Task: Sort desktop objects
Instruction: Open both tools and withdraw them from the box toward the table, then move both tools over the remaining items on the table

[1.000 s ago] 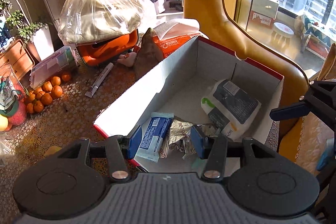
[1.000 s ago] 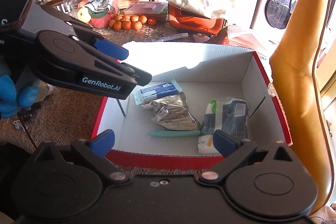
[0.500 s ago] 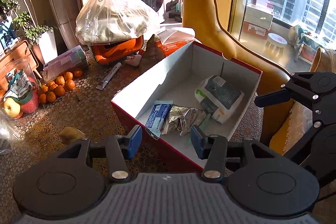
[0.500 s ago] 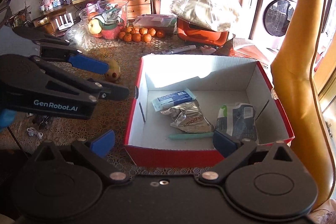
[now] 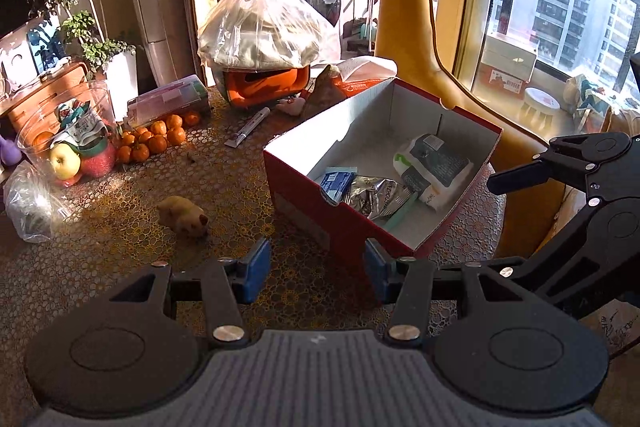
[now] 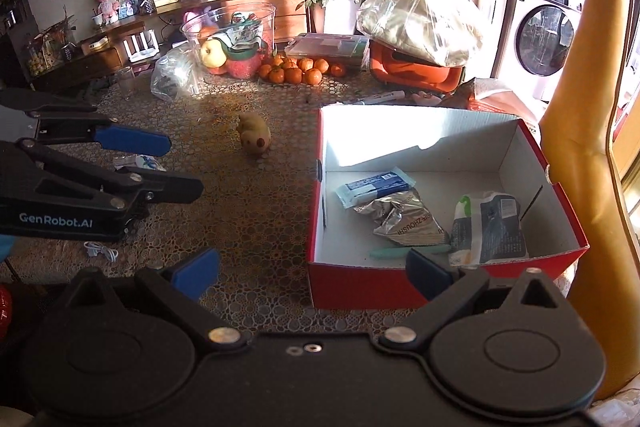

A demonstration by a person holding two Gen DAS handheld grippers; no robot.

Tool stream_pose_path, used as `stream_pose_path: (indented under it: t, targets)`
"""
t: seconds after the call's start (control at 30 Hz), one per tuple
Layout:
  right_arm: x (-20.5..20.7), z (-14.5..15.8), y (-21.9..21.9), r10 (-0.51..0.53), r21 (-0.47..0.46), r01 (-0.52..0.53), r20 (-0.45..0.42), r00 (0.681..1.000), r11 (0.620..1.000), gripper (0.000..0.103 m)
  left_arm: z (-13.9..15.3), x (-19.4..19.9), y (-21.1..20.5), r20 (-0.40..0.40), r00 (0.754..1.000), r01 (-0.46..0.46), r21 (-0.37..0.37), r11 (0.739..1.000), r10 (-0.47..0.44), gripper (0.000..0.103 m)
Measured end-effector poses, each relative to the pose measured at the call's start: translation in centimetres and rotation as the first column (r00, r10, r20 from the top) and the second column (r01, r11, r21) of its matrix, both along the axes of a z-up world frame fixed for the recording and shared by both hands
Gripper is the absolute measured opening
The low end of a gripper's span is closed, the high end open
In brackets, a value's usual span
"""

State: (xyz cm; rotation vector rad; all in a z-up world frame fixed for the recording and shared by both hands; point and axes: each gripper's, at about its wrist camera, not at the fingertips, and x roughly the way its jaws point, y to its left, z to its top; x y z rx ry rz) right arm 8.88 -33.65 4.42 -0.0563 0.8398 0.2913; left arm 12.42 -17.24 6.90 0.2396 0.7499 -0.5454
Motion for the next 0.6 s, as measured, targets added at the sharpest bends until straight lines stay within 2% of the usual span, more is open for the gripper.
stream_pose_path:
  t: [0.37, 0.6]
  targets:
    - [-1.3, -0.2, 2.0, -0.022, -0.009, 0.023, 0.055, 0.998, 1.0, 0.101, 0.1, -4.2, 4.2, 0.043, 0.997, -0.066, -0.035, 0.997, 0.067, 0.05]
    - [-1.9, 0.0, 3.7, -0.001, 0.037, -0.002, 0.088, 0.996, 0.999, 0.101, -1.0, -6.3, 6.2, 0.044, 0.996, -0.072, -0.048, 0.996, 0.074, 0.058]
